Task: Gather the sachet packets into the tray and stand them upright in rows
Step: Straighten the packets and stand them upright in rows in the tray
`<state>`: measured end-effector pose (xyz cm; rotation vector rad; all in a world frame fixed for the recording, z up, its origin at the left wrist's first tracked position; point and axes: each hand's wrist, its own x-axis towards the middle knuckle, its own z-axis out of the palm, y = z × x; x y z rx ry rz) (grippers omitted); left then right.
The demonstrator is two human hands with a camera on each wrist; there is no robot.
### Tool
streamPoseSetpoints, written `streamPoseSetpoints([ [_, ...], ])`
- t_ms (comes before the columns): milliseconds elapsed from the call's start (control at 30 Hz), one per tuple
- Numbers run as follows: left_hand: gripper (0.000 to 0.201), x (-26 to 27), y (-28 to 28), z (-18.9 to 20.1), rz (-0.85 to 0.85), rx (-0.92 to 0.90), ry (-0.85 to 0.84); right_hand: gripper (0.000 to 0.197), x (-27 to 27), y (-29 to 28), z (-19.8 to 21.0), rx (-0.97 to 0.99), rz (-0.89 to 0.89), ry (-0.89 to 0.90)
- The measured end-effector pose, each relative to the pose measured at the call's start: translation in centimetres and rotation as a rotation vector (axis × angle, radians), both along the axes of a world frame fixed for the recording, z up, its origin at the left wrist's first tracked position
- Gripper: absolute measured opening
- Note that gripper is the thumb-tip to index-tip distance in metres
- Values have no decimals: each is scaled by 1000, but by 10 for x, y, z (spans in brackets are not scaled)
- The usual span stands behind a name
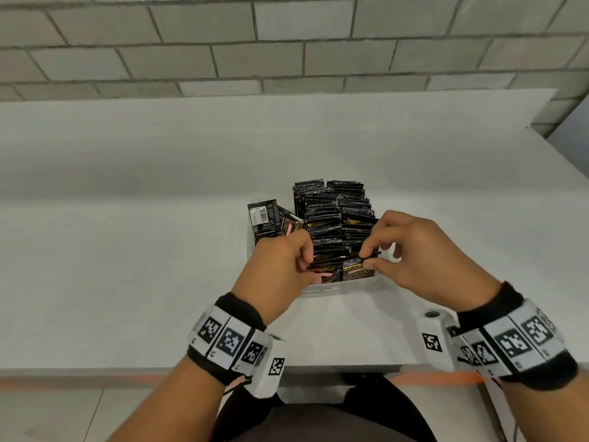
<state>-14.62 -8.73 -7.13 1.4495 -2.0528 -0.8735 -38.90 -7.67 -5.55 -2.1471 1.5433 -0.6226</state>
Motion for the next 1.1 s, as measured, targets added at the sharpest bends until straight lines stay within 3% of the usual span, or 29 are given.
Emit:
streamPoseSetpoints([
  [133,33,5,2,2,56,63,116,25,0,2,3,21,-3,-10],
  [333,39,13,2,2,56,99,137,88,-2,-5,0,150,-74,84],
  [400,36,9,2,0,35,95,122,76,-1,-8,2,124,-108,10],
  [533,32,6,2,-1,5,86,96,17,-4,-24,5,-39,-225,-46],
  [633,43,12,-1,-2,45,70,113,20,-9,-39,-2,-15,-193,23],
  [700,61,14,-3,-2,81,67,101,18,-9,-46,-6,-16,-168,36],
  [800,89,10,-5,-4,-55,176,124,20,-12,-56,-6,-42,-137,26],
  [900,93,2,-5,-12,-171,254,88,23,-14,-61,-2,-76,-89,59],
  [1000,99,-5,-8,-18,-183,232,-11,22,-18,-64,1,-111,-66,42],
  [1100,99,-10,-10,-17,-148,185,-9,16,-14,-63,-1,-74,-52,48],
])
